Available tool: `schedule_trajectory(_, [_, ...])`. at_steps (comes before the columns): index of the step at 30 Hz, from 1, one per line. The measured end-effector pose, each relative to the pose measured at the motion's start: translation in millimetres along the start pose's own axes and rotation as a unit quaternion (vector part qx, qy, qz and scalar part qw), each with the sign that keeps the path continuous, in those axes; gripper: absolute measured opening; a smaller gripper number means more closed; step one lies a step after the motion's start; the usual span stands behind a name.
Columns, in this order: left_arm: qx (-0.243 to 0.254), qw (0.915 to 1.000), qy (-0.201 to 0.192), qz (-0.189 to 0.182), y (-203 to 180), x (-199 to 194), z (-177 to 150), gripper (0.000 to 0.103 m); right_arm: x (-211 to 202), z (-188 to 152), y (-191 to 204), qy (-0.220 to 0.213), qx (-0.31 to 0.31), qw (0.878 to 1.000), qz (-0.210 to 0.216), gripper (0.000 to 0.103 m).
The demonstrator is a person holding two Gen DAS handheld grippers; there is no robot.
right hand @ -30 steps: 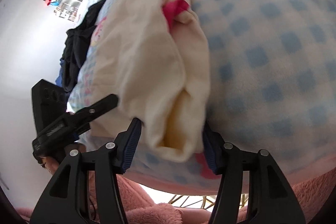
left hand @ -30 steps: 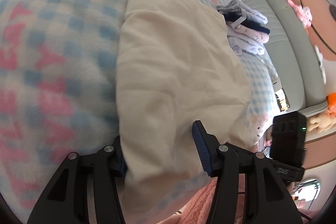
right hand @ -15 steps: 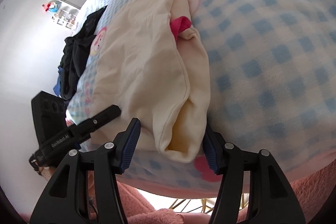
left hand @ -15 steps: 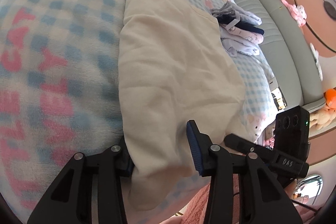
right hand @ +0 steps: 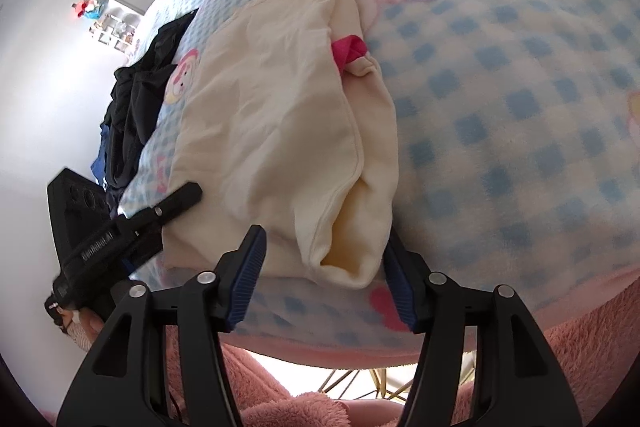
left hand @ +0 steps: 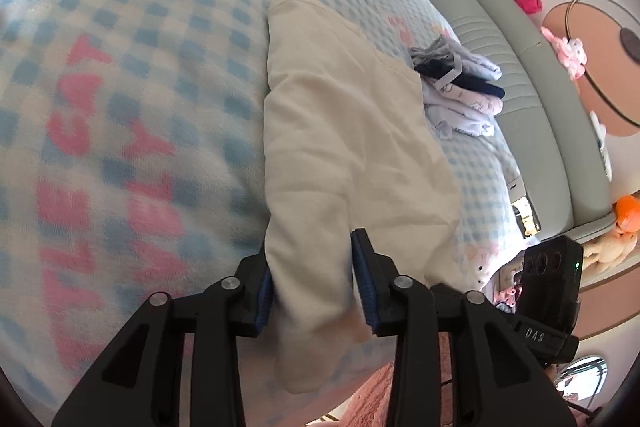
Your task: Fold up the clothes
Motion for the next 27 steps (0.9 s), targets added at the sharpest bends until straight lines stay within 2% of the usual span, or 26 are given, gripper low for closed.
schedule_trajectory(3, [0.003,0.9997,0.022,-0.008,-2.2,12.9,1.0,0.050,14.9,-6.1,-4.4,0.025,0.009,1.000,-0.005,0.060])
schedule_trajectory(5, [0.002,0.9991,0.042,-0.007,-2.9,23.8,-0.6,0.050,19.5,-8.1,-5.3,0.024,0.012,1.000,-0.004,0.060])
schedule_trajectory(6, [0.003,0.9987,0.051,-0.005,-3.9,29.0,-2.8,0.048,21.9,-9.2,-5.8,0.024,0.013,1.000,-0.003,0.063])
schedule_trajectory(8, [0.029,0.9982,0.051,0.011,-10.9,31.2,-7.7,0.031,21.2,-7.8,-3.2,0.015,0.010,1.000,0.000,0.063])
schedule_trajectory(10, [0.049,0.9976,0.043,0.022,-18.0,30.3,-10.9,0.024,18.0,-4.7,1.1,0.002,0.002,1.000,0.005,0.057])
schedule_trajectory(12, [0.047,0.9982,0.031,0.018,-22.5,23.9,-9.6,0.022,13.5,-1.6,5.5,-0.013,-0.004,1.000,0.014,0.044])
schedule_trajectory(13, [0.048,0.9983,0.027,0.016,-24.5,21.1,-8.4,0.021,9.5,-0.1,7.4,-0.022,-0.003,0.999,0.025,0.044])
schedule_trajectory(15, [0.050,0.9984,0.025,0.011,-26.6,18.4,-6.4,0.021,14.7,0.5,4.5,-0.014,0.008,0.999,0.039,0.048])
schedule_trajectory(17, [0.049,0.9983,0.031,0.005,-26.3,19.6,-5.1,0.022,23.9,0.4,-0.4,0.001,0.023,0.998,0.050,0.059])
schedule_trajectory(19, [0.044,0.9983,0.038,0.009,-22.9,22.6,-5.4,0.022,32.7,0.2,-3.6,0.013,0.040,0.997,0.058,0.059])
schedule_trajectory(21, [0.043,0.9982,0.040,0.013,-22.1,23.8,-6.3,0.021,30.3,1.5,-0.3,0.004,0.028,0.998,0.052,0.039])
schedule_trajectory(23, [0.060,0.9975,0.030,0.021,-30.4,19.5,-7.4,0.021,19.0,4.0,6.8,-0.017,0.006,0.999,0.037,0.028])
schedule_trajectory(27, [0.089,0.9952,0.031,0.026,-55.7,15.4,-8.9,0.021,-7.5,9.8,14.7,-0.043,-0.030,0.998,0.021,0.024])
Point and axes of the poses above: each gripper's, at about its wrist camera, not at the fingertips, and x roughly the way its jaws point, y to its left, z to its top, the point moved 7 cm from there along x, roughly the way its jaws point, and after that the axes turned 11 degrees about -z, right-handed, at the moved point
